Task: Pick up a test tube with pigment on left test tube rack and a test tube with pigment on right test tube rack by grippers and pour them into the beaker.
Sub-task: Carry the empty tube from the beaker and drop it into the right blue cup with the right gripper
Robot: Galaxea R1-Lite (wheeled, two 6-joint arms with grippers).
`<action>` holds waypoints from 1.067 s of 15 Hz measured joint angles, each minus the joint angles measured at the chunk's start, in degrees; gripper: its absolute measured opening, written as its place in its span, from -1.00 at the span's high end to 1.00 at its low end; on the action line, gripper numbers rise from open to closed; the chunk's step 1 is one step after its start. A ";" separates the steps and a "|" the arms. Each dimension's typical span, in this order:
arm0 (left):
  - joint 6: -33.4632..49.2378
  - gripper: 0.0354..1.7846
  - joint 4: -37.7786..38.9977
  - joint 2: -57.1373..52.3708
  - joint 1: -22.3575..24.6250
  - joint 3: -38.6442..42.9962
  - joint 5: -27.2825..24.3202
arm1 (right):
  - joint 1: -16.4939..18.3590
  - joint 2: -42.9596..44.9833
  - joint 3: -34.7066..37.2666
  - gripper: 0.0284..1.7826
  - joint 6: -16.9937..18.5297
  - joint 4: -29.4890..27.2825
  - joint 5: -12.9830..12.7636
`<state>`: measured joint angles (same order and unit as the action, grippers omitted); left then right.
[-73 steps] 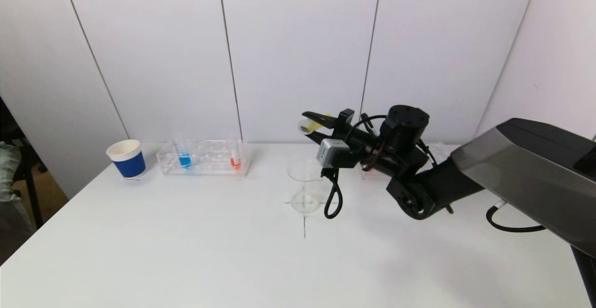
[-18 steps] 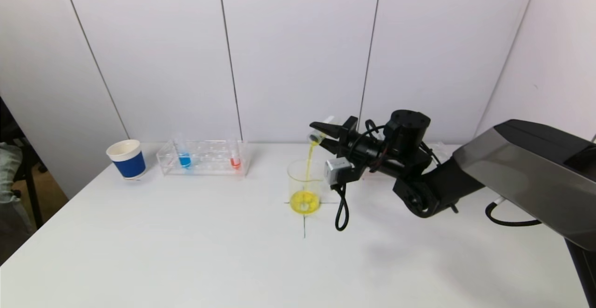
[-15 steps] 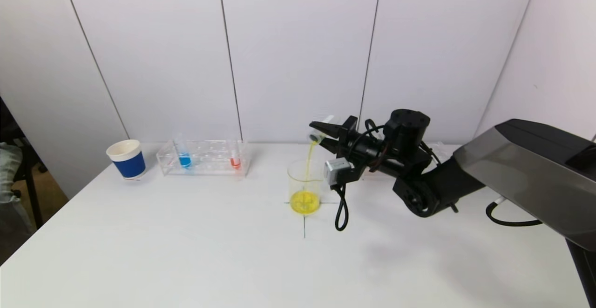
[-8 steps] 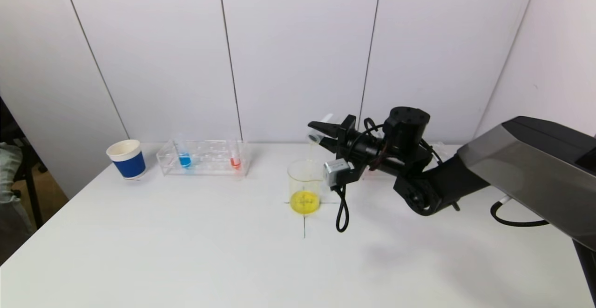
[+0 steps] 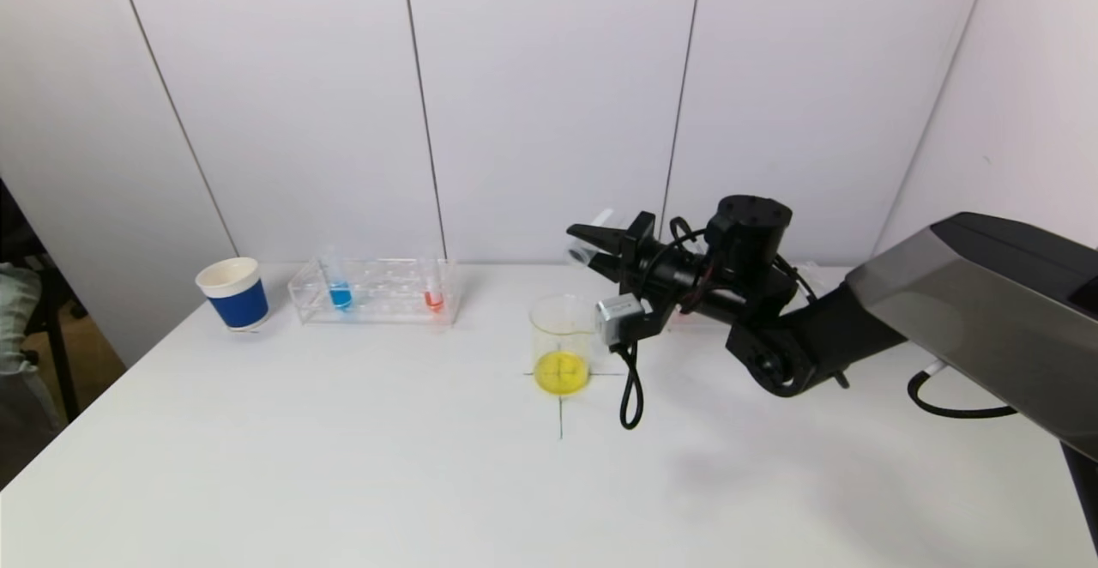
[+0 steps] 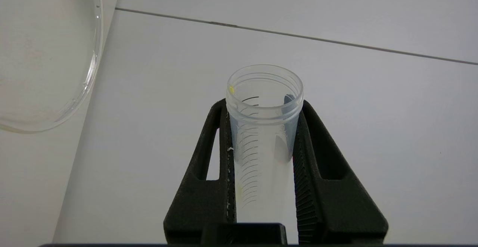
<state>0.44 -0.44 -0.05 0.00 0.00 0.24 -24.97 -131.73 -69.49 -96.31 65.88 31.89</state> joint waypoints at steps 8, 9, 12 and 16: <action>-0.02 -0.98 0.00 0.00 0.00 0.00 0.00 | -1.85 4.22 0.17 0.47 19.21 4.13 -10.79; -0.02 -0.98 0.00 0.00 0.00 0.00 -0.02 | -2.15 5.68 0.22 0.47 24.20 5.21 -13.74; -0.02 -0.98 0.00 0.00 0.00 0.00 -0.02 | -2.12 10.37 0.61 0.47 35.62 6.42 -19.86; -0.04 -0.98 0.00 0.00 0.00 0.00 0.00 | -2.21 16.63 2.57 0.47 46.67 6.31 -27.23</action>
<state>0.40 -0.44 -0.05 0.00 0.00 0.24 -27.17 -115.10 -66.91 -49.64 72.19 4.66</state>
